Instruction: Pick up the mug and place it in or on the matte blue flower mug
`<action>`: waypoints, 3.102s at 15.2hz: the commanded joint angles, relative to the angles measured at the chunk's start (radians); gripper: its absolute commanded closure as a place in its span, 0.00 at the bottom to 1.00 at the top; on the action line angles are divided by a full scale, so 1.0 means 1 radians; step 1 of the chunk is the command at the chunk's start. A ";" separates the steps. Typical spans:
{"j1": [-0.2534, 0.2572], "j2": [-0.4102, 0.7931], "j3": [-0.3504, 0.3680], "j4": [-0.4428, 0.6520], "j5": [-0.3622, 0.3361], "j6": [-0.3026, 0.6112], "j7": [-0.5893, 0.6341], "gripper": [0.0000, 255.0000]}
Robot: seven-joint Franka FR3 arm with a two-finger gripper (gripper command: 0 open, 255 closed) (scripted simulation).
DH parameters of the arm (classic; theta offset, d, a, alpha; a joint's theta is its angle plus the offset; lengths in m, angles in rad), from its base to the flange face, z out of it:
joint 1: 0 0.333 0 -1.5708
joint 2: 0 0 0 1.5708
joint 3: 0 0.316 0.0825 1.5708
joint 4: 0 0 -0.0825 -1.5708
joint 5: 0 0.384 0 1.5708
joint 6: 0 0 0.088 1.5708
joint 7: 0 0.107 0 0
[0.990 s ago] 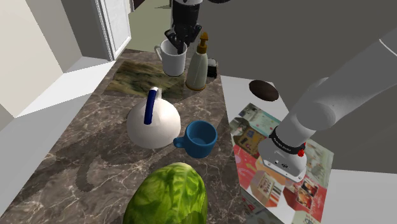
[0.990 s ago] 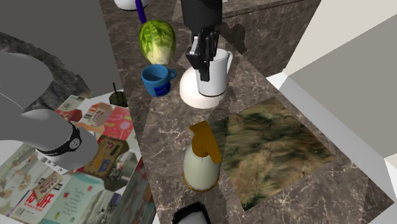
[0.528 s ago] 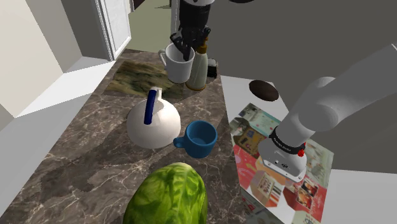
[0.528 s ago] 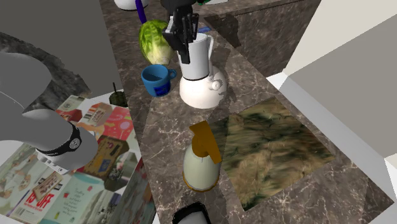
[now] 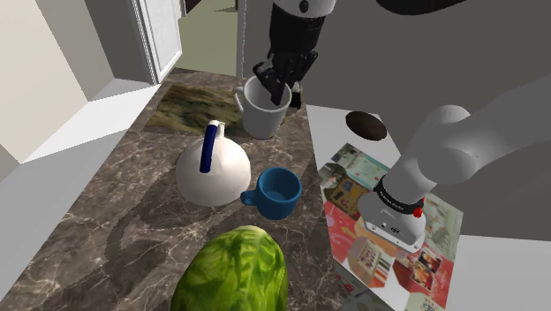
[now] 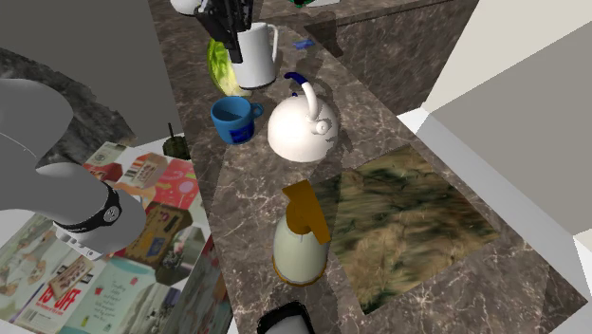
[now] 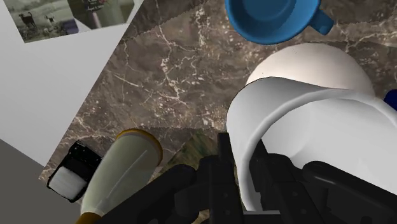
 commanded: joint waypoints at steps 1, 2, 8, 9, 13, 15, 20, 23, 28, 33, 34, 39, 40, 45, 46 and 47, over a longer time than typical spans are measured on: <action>0.023 -0.031 0.020 -0.006 0.024 -0.025 0.032 1.00; 0.035 -0.046 0.031 -0.006 0.036 -0.040 0.048 1.00; 0.064 -0.076 0.068 -0.054 0.069 -0.019 0.091 1.00; 0.065 -0.076 0.071 -0.067 0.071 -0.006 0.092 1.00; 0.069 -0.073 0.086 -0.117 0.079 0.046 0.099 1.00; 0.070 -0.070 0.094 -0.141 0.083 0.073 0.103 1.00; 0.072 -0.057 0.115 -0.197 0.092 0.142 0.113 1.00; 0.071 -0.047 0.129 -0.227 0.096 0.181 0.120 1.00; 0.071 -0.047 0.129 -0.227 0.096 0.181 0.120 1.00; 0.071 -0.047 0.129 -0.227 0.096 0.182 0.120 0.00; 0.071 -0.047 0.129 -0.227 0.096 0.182 0.120 0.00; 0.074 -0.062 0.114 -0.170 0.092 0.110 0.118 0.00; 0.075 -0.067 0.108 -0.140 0.089 0.075 0.118 0.00; 0.075 -0.069 0.103 -0.115 0.087 0.048 0.119 0.00; 0.075 -0.069 0.103 -0.115 0.087 0.048 0.119 0.00; 0.075 -0.069 0.103 -0.115 0.087 0.048 0.119 0.00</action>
